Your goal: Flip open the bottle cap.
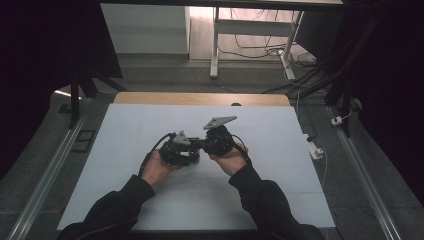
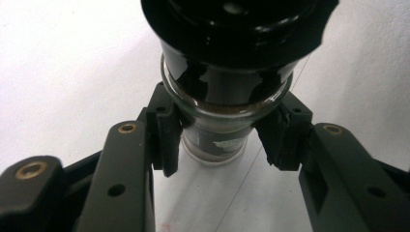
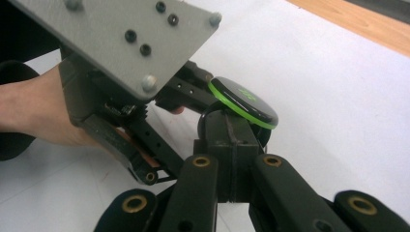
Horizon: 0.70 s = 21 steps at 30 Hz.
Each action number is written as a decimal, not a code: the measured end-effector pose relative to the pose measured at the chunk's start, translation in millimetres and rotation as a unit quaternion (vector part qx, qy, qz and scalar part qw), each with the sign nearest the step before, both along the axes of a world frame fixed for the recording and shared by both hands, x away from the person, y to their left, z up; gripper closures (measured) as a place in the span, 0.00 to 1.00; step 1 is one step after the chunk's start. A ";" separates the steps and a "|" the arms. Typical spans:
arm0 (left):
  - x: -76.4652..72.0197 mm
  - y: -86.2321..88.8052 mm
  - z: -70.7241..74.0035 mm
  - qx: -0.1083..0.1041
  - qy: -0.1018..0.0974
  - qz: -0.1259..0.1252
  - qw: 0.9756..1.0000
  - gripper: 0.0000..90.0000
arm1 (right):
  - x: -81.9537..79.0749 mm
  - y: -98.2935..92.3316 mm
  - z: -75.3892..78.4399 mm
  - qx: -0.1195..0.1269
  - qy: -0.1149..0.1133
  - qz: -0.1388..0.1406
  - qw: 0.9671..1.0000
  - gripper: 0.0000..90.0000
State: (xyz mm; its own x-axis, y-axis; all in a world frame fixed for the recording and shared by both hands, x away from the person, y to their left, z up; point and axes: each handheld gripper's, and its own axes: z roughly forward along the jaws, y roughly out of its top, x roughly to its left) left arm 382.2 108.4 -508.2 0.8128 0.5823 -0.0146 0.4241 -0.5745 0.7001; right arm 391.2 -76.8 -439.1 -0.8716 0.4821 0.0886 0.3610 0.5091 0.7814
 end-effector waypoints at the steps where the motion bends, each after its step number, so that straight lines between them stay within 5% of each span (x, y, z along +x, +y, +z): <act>1: -0.1 -0.2 0.0 0.001 -0.001 0.000 1.000 0.59 | 0.5 0.3 0.9 0.000 0.000 -0.002 1.000 1.00; 21: -0.3 0.1 -0.6 -0.001 -0.002 -0.001 1.000 0.59 | 24.6 3.4 1.3 0.008 0.003 -0.034 0.999 1.00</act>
State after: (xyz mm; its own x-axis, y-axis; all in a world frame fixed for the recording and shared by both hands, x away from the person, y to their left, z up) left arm 381.9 108.6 -508.8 0.8137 0.5811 -0.0114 0.4199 -0.5741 0.7029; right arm 415.8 -73.4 -437.9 -0.8368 0.5379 0.1024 0.3987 0.4704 0.7872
